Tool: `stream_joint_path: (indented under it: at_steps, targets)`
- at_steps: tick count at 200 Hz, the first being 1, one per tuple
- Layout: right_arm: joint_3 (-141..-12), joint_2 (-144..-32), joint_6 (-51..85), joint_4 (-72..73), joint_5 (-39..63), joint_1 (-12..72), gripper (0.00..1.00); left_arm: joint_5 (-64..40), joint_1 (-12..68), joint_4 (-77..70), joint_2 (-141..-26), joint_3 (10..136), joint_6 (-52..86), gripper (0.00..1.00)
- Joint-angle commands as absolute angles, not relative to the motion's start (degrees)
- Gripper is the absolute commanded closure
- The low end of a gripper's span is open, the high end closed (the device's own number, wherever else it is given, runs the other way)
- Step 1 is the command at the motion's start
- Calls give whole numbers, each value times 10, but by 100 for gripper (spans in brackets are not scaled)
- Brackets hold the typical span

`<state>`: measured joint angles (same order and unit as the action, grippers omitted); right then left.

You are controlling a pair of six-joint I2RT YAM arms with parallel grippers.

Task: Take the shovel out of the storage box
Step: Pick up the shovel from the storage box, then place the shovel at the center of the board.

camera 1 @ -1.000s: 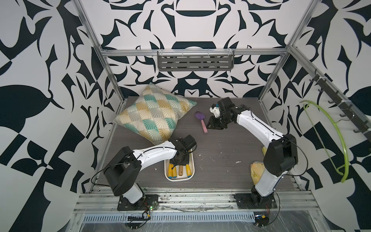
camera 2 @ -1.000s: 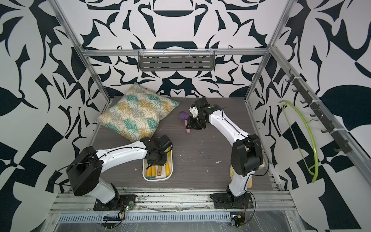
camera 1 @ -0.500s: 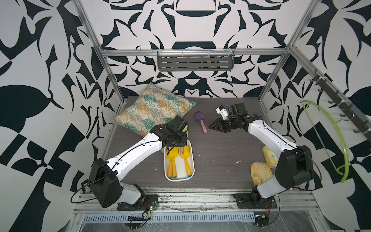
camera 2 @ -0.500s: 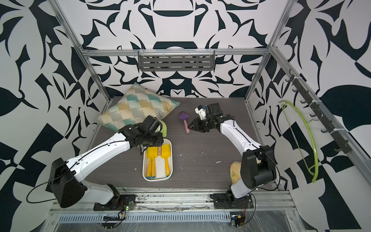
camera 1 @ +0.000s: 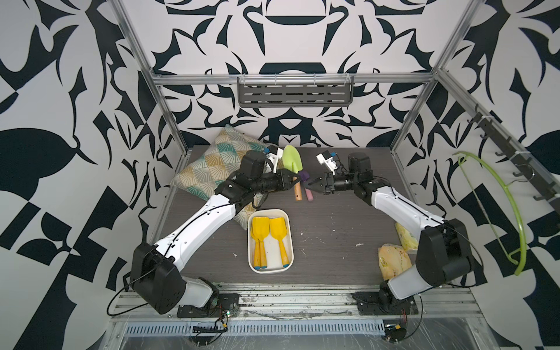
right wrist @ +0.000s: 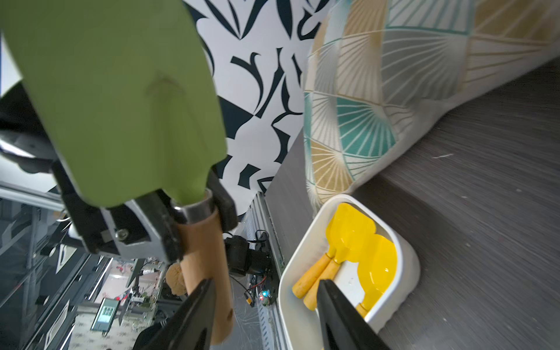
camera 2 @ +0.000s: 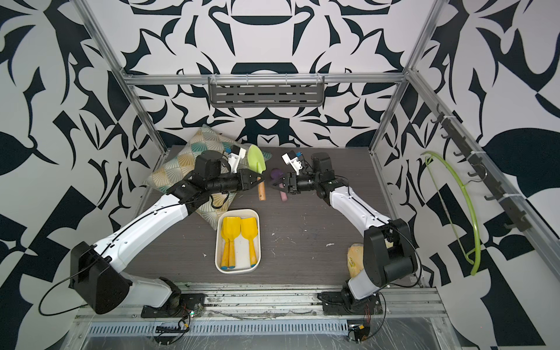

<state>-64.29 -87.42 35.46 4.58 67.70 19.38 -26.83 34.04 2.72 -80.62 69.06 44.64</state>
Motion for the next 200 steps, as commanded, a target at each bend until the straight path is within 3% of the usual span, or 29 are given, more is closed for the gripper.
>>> stream_joint_path:
  at_steps: [1,63,101,123,134,152,167,175,200]
  targets:
    - [-659,-851,373,106,715,208,41,-323,335,-112,-818,666,515,100]
    - [-659,-855,364,86,725,223,45,-330,337,-215,-833,619,570,100]
    - [-669,-858,367,88,718,223,63,-331,336,-212,-830,617,570,100]
    - [-675,-865,367,83,720,223,87,-331,337,-215,-831,609,577,100]
    - [-676,-864,364,77,719,223,94,-333,336,-200,-831,611,570,100]
    - [-694,-860,303,-18,698,222,99,-314,336,-146,-825,619,550,57]
    - [-748,-865,177,-209,628,220,100,-277,336,-65,-816,636,517,32]
    - [-777,-872,125,-304,561,220,100,-252,336,-20,-811,645,502,25]
    - [-830,-888,66,-468,349,220,100,-193,329,41,-795,635,501,20]
